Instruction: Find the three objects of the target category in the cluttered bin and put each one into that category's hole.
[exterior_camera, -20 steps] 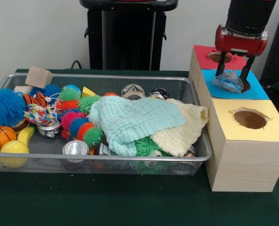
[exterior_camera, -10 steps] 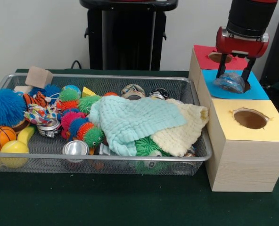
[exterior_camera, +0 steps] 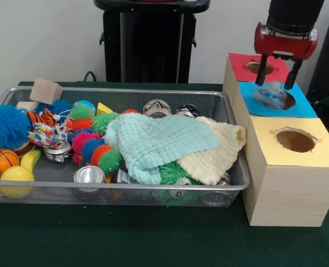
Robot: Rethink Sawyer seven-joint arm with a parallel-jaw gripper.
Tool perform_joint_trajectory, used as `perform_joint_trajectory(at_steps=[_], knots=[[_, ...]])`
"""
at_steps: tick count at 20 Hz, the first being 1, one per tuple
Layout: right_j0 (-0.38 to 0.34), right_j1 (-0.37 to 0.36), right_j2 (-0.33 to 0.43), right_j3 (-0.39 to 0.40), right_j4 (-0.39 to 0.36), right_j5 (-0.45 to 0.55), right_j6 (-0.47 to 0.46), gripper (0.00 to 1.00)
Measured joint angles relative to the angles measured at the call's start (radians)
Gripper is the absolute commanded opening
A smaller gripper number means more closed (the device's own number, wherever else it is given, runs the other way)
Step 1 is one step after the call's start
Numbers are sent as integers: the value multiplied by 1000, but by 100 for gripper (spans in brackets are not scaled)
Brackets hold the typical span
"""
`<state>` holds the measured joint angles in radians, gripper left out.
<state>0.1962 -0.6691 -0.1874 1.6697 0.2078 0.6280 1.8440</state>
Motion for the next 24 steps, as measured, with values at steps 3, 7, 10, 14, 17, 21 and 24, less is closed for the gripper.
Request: perform_joint_trajectory(at_steps=[3, 7, 10, 14, 17, 21, 24], knots=[[-16, -24, 0, 0, 0, 27, 0, 100], [-43, -57, 0, 0, 0, 47, 0, 100], [-56, -65, 1, 0, 0, 47, 0, 100], [-78, -67, 8, 0, 0, 47, 0, 100], [-93, -67, 18, 0, 0, 47, 0, 100], [-117, -61, 33, 0, -1, 47, 0, 100], [-155, -47, 49, 0, -3, 47, 0, 100]])
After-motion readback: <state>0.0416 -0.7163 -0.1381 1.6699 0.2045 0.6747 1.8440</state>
